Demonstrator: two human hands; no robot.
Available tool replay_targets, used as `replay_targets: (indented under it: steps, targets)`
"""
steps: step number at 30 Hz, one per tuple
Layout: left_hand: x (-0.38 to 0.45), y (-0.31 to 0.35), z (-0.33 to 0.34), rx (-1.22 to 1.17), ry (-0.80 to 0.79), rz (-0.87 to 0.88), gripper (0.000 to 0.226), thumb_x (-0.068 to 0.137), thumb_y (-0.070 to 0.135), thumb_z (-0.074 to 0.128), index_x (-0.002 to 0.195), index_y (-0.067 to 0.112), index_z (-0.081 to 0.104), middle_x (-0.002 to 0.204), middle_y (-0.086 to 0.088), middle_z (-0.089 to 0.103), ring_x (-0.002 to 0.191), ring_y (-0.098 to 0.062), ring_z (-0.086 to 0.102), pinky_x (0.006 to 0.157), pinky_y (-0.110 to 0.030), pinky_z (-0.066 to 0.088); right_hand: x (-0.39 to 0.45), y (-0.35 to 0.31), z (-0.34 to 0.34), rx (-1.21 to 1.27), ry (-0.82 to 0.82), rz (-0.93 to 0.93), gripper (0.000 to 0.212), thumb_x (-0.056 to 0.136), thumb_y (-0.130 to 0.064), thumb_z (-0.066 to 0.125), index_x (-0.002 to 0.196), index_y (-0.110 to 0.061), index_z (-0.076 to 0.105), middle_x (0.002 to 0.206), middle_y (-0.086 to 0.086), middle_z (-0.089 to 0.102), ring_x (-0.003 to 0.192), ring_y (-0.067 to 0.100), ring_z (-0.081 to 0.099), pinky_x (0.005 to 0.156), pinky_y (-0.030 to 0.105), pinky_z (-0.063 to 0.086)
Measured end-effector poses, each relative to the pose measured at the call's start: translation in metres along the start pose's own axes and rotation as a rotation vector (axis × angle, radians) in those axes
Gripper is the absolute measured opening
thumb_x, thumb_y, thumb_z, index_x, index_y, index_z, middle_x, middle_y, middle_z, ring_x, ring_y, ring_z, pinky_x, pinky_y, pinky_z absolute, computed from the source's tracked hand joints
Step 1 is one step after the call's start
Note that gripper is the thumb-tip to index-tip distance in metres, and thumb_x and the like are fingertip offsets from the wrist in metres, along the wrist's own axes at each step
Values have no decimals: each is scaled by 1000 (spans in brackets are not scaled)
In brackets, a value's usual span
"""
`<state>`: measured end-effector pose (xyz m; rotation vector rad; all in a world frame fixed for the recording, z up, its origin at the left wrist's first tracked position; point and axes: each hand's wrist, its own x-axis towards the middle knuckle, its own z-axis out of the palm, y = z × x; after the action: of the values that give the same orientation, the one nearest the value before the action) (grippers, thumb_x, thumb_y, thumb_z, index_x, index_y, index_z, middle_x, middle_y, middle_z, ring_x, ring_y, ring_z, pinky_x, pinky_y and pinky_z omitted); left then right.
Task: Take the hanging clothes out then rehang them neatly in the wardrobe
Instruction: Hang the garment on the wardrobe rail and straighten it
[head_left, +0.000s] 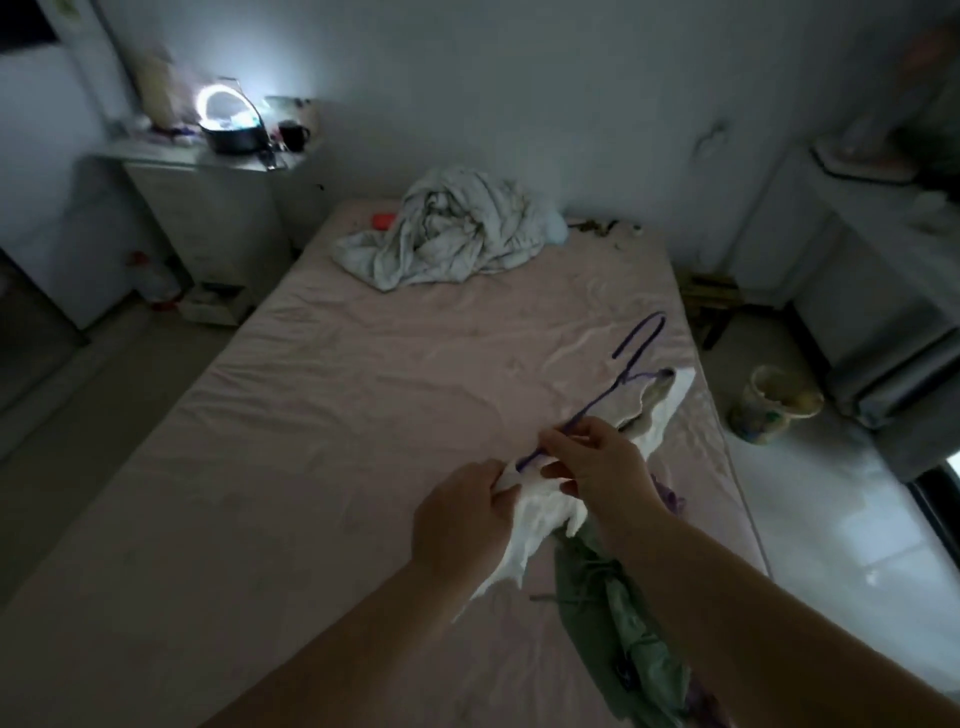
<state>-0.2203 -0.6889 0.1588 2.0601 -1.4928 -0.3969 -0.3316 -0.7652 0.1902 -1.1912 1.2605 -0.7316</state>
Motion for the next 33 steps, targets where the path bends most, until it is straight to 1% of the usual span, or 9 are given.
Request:
replay_targets:
  steps: [4,9,13,16,20,23,25,29,33]
  targets:
    - [-12,-10,-46,18,168,16,23,92,36,47,99,19,62,96,0,66,91,-21,62,75,-28,44,-25,-27,15,-132,-88,-125,6,83,-23,66,80,-21,61,73,-4,66,58,6,61,59,21,45]
    - [-39,-32,-110,88,341,-5,34,85,43,42,94,19,65,88,-6,69,87,-28,64,66,-29,41,-46,-39,6,-512,45,-439,7,87,-29,58,93,-30,56,80,-15,57,71,6,56,60,19,42]
    - [-75,-53,-161,116,414,-87,40,75,44,40,92,19,67,72,-2,64,77,-28,63,60,-29,39,-50,-45,8,-657,213,-792,25,78,-12,68,102,-15,63,105,7,56,97,22,51,83,36,45]
    - [-112,-71,-196,100,482,-168,40,72,43,45,93,20,71,53,8,49,70,-24,62,53,-26,35,-60,-56,24,-723,172,-826,44,80,-12,67,122,-10,56,125,14,49,118,30,44,100,45,41]
    - [-169,-107,-240,2,552,-245,51,62,56,47,93,27,73,53,7,56,61,-11,59,52,-20,37,-75,-67,63,-844,-16,-756,46,92,-22,49,136,-12,42,140,12,42,129,29,37,110,45,28]
    - [-211,-133,-274,-52,637,-278,22,57,59,44,58,45,61,52,19,59,50,4,54,46,-11,33,-96,-70,108,-926,-144,-814,38,94,-26,45,129,-10,51,132,13,52,123,30,46,105,43,31]
    - [-240,-150,-297,-34,672,-316,16,59,57,45,51,48,57,53,25,58,52,6,53,47,-11,35,-113,-74,143,-966,-185,-932,34,94,-29,46,116,-7,60,117,14,62,109,32,56,95,42,39]
    - [-297,-198,-351,28,706,-394,19,62,59,42,65,47,57,53,15,58,53,6,53,49,-14,33,-161,-91,220,-986,-384,-1063,16,93,-19,50,90,-9,61,81,5,57,77,21,52,63,15,35]
    - [-344,-265,-420,91,741,-510,44,68,55,46,81,18,66,68,-2,61,65,-18,57,55,-25,36,-208,-104,313,-948,-378,-1272,15,90,-14,54,77,-10,59,69,-4,45,62,19,49,60,7,25]
